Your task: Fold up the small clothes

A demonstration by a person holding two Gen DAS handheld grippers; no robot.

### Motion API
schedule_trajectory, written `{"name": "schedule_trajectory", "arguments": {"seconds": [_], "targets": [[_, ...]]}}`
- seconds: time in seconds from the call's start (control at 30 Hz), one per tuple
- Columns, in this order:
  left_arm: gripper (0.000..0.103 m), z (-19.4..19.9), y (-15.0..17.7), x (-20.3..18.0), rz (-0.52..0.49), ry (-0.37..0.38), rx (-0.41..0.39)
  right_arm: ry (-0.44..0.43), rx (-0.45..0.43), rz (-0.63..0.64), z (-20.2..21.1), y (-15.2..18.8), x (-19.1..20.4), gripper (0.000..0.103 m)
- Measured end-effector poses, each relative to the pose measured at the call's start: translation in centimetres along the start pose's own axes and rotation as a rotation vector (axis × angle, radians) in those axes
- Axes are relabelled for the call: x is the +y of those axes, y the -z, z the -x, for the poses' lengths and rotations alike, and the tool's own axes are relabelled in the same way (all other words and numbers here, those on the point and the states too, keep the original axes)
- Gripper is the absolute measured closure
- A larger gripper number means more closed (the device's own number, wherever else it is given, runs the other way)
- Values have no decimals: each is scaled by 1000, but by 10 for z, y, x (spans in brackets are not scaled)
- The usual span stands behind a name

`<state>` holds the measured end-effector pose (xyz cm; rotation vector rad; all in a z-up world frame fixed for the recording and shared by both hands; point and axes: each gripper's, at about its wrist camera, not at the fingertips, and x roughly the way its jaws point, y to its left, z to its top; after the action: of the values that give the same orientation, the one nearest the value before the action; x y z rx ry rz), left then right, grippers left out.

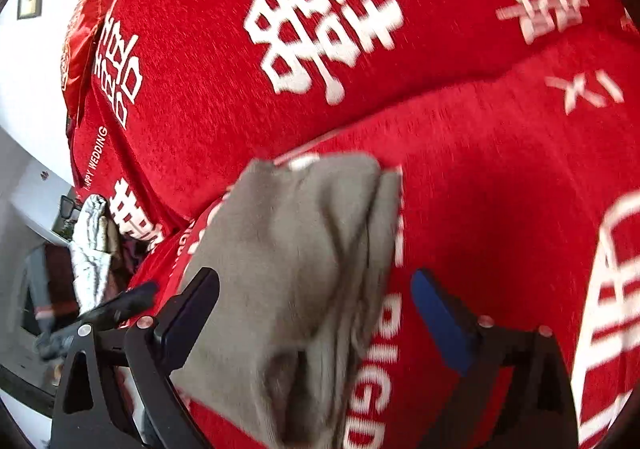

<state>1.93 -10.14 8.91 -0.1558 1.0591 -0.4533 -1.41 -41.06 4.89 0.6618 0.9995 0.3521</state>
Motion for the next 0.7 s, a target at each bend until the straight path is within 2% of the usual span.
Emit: {"name": "schedule_trajectory", "arguments": {"seconds": [0.07, 0.17, 0.23, 0.27, 0.3, 0.33, 0.4, 0.43, 0.5, 0.57, 0.7], "targets": [[9, -19, -7, 2, 4, 51, 47, -32, 43, -68, -12, 4, -6, 5], [9, -53, -9, 6, 30, 63, 131, -59, 116, -135, -43, 13, -9, 5], [9, -74, -6, 10, 51, 89, 181, -60, 74, -112, -51, 11, -2, 5], [9, -79, -5, 12, 67, 108, 194, -78, 94, -112, -56, 9, 0, 7], [12, -85, -4, 16, 102, 141, 206, -98, 117, -112, -62, 8, 4, 19], [18, -85, -4, 19, 136, 164, 189, -66, 136, -86, -69, 8, 11, 29], [30, -80, -3, 14, 118, 137, 165, -2, 136, 9, -73, 9, 26, 43], [32, -78, -1, 10, 92, 116, 152, -2, 131, 34, -72, 10, 32, 51], [39, -70, 2, -3, 28, 66, 117, -1, 110, 68, -65, 11, 40, 55], [42, -62, 6, -17, -24, 10, 88, 31, 87, 119, -58, 16, 51, 57], [43, -49, 12, -25, -70, -45, 47, 68, 62, 176, -50, 23, 68, 58]]}}
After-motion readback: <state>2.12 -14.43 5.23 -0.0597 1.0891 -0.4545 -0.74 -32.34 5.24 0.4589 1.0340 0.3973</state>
